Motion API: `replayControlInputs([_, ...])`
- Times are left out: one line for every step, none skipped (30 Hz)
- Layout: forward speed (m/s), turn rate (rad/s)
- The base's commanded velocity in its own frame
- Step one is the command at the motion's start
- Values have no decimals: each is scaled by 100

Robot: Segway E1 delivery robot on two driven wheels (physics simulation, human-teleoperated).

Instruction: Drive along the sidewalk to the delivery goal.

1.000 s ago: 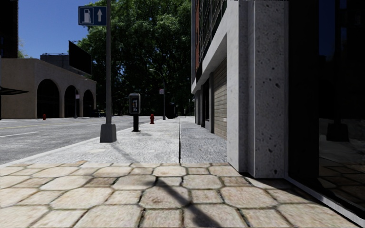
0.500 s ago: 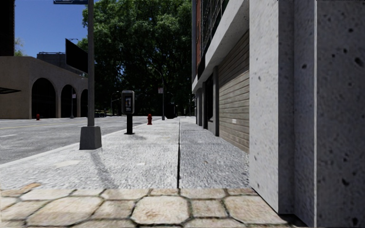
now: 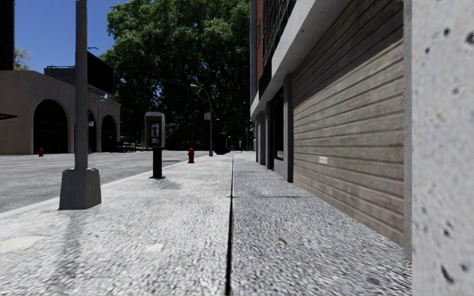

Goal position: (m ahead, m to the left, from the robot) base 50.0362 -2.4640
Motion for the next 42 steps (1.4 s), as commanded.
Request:
replayControlInputs([200,0])
replayControlInputs([200,0])
replayControlInputs([200,0])
replayControlInputs([200,0])
replayControlInputs([200,0])
replayControlInputs([200,0])
replayControlInputs([200,0])
replayControlInputs([200,0])
replayControlInputs([200,0])
replayControlInputs([200,0])
replayControlInputs([200,0])
replayControlInputs([200,0])
replayControlInputs([200,0])
replayControlInputs([200,0])
replayControlInputs([200,0])
replayControlInputs([200,0])
replayControlInputs([200,0])
replayControlInputs([200,0])
replayControlInputs([200,0])
replayControlInputs([200,0])
replayControlInputs([200,0])
replayControlInputs([200,0])
replayControlInputs([200,0])
replayControlInputs([200,0])
replayControlInputs([200,0])
replayControlInputs([200,0])
replayControlInputs([200,0])
replayControlInputs([200,0])
replayControlInputs([200,0])
replayControlInputs([200,0])
replayControlInputs([200,0])
replayControlInputs([200,0])
replayControlInputs([200,0])
replayControlInputs([200,0])
replayControlInputs([200,4])
replayControlInputs([200,4])
replayControlInputs([200,8])
replayControlInputs([200,11])
replayControlInputs([200,14])
replayControlInputs([200,14])
replayControlInputs([200,16])
replayControlInputs([200,16])
